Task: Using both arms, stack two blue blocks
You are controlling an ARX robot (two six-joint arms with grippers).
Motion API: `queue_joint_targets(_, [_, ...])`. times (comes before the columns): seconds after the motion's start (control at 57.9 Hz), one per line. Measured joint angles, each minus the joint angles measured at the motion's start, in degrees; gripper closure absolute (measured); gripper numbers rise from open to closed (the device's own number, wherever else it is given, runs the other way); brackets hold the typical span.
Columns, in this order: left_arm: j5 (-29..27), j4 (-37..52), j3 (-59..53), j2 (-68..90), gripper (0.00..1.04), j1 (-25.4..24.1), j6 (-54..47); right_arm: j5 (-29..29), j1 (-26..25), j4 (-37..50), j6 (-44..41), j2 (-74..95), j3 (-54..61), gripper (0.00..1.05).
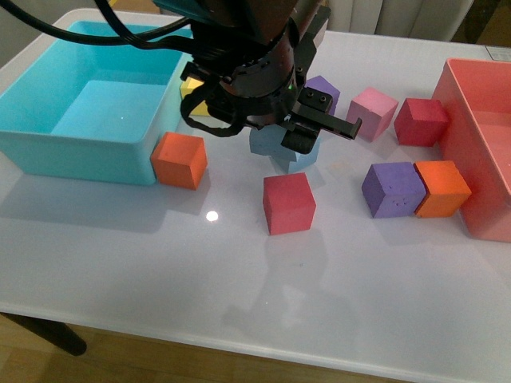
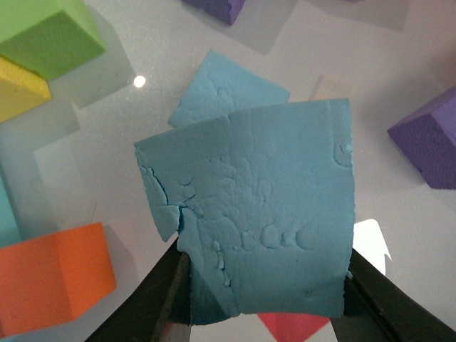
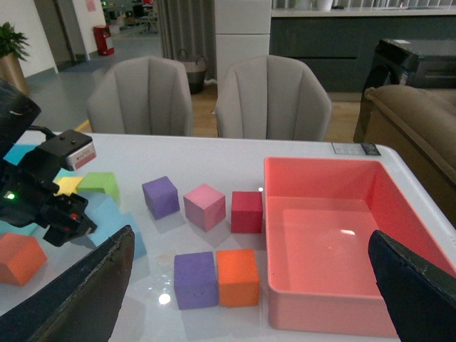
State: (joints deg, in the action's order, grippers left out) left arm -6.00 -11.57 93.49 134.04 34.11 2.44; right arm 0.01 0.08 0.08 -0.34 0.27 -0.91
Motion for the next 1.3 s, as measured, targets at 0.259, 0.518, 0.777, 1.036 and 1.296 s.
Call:
queue_joint_targets(0.259, [-0.7,-4.9,10.8,7.1,0.64,0.0,-1.8,0.0,0.0,0.0,0.0,0.0,0.0,0.09])
queue_joint_targets(0.518, [-1.6,-8.0,18.0,11.6,0.65,-0.3,-3.1,0.0,0.0,0.0,0.0,0.0,0.0,0.09])
queue_joint_targets(0.777, [-2.8,-10.0,22.3,14.6,0.65,-1.3,-3.7,0.0,0.0,0.0,0.0,0.0,0.0,0.09])
queue_joint_targets(1.036, [-2.1,-10.4,23.2,15.7,0.65,-1.7,-3.5,0.0,0.0,0.0,0.0,0.0,0.0,0.09])
queue_joint_targets(1.296, [-1.3,-10.6,23.2,15.7,0.37,-1.6,-3.0,0.0,0.0,0.0,0.0,0.0,0.0,0.09])
